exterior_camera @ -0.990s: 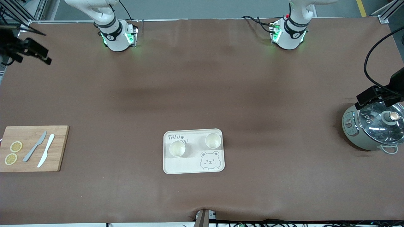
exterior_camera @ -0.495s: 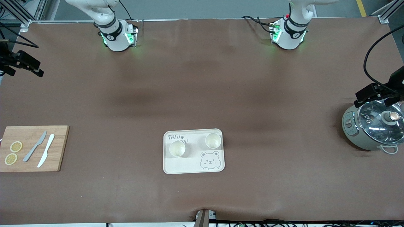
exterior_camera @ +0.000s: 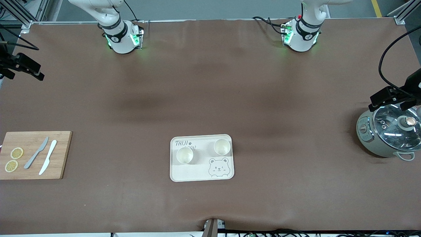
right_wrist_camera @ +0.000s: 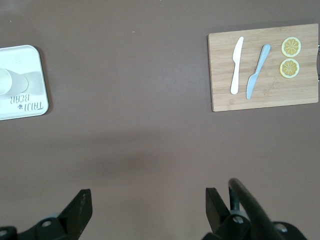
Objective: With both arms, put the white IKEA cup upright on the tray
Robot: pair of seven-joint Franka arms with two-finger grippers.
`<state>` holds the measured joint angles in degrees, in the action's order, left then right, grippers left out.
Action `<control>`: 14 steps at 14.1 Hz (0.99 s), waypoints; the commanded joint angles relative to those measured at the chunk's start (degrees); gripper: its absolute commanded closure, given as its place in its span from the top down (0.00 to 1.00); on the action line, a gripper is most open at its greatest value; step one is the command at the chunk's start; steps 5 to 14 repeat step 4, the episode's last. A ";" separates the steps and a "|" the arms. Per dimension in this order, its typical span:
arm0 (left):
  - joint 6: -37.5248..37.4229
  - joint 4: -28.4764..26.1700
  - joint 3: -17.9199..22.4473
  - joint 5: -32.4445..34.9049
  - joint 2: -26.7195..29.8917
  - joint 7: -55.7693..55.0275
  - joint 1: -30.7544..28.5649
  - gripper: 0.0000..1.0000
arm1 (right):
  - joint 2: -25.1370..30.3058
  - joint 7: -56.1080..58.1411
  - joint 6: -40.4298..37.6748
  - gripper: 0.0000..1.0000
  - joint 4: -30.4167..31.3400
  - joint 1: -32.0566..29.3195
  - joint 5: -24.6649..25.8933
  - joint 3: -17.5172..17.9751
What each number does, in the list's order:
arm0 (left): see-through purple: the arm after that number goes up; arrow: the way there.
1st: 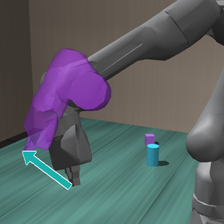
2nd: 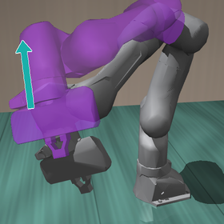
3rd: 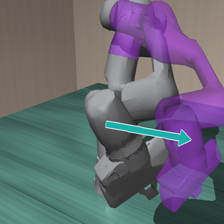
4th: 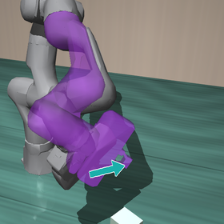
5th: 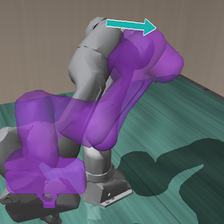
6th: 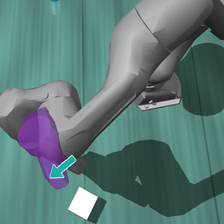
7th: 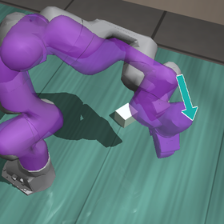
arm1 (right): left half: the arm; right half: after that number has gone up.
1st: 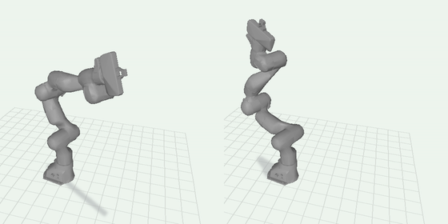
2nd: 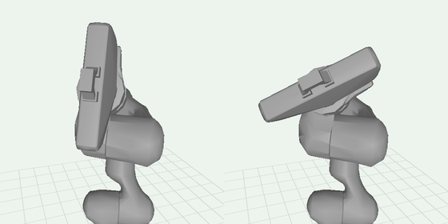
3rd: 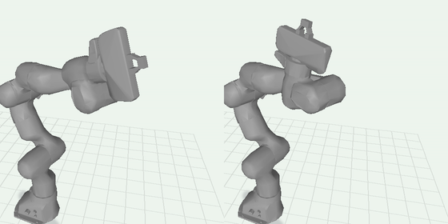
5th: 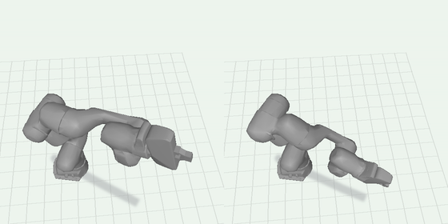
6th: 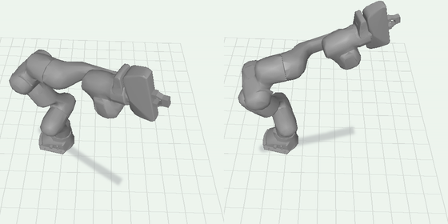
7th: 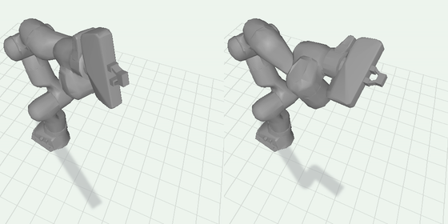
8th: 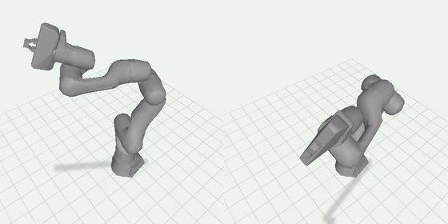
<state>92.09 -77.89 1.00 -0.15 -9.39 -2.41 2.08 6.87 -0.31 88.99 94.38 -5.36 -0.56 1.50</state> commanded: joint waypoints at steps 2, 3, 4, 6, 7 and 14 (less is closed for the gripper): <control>-1.04 0.46 -0.21 -0.64 0.52 0.74 -0.41 1.00 | 0.86 0.22 0.31 1.00 0.72 -0.97 0.39 0.79; -1.04 0.46 -0.21 -0.64 0.52 0.74 -0.41 1.00 | 0.86 0.22 0.40 1.00 0.72 -0.97 0.39 0.79; -1.04 0.46 -0.30 -0.64 0.52 0.74 -0.41 1.00 | 0.86 0.31 0.48 1.00 0.72 -0.97 0.39 0.79; -1.04 0.46 -0.30 -0.64 0.52 0.74 -0.41 1.00 | 0.86 0.31 0.48 1.00 0.72 -0.97 0.39 0.79; -1.04 0.46 -0.30 -0.64 0.52 0.74 -0.41 1.00 | 0.86 0.31 0.48 1.00 0.72 -0.97 0.39 0.79; -1.04 0.46 -0.30 -0.64 0.52 0.74 -0.41 1.00 | 0.86 0.31 0.48 1.00 0.72 -0.97 0.39 0.79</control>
